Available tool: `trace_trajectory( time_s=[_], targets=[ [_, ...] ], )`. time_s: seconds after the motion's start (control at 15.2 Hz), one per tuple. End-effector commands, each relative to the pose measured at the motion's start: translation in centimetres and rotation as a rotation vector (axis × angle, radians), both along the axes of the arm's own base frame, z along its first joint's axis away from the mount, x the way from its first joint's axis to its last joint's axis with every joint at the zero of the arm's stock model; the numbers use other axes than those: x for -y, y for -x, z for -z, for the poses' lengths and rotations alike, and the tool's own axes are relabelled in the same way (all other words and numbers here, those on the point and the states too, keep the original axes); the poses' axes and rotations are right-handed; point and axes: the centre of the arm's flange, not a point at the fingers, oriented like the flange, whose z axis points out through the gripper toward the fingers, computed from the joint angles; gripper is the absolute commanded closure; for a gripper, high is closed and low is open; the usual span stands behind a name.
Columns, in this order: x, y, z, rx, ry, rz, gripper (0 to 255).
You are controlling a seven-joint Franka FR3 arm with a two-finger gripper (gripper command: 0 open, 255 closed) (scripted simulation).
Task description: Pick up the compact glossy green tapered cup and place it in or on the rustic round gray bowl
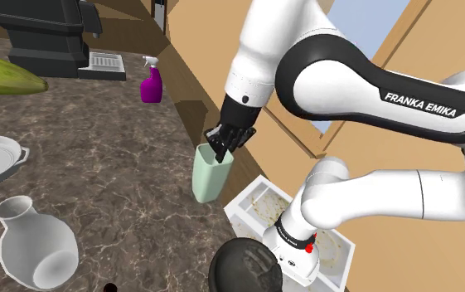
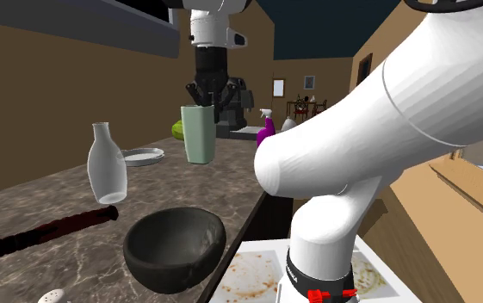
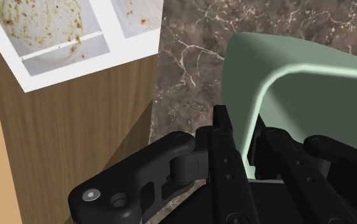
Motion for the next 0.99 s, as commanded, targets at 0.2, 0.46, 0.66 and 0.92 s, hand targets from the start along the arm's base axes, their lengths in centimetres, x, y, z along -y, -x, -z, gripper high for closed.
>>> trace_trajectory(
  time_s=[0.2, 0.46, 0.66, 0.92],
  targets=[
    [-1.0, 5.1, -1.8, 0.0, 0.0, 0.0, 255],
    [-1.9, 10.2, -3.1, 0.0, 0.0, 0.0, 255],
    [-2.5, 14.0, -4.0, 0.0, 0.0, 0.0, 255],
    [-3.4, 19.0, -5.3, 0.0, 0.0, 0.0, 255]
  ],
)
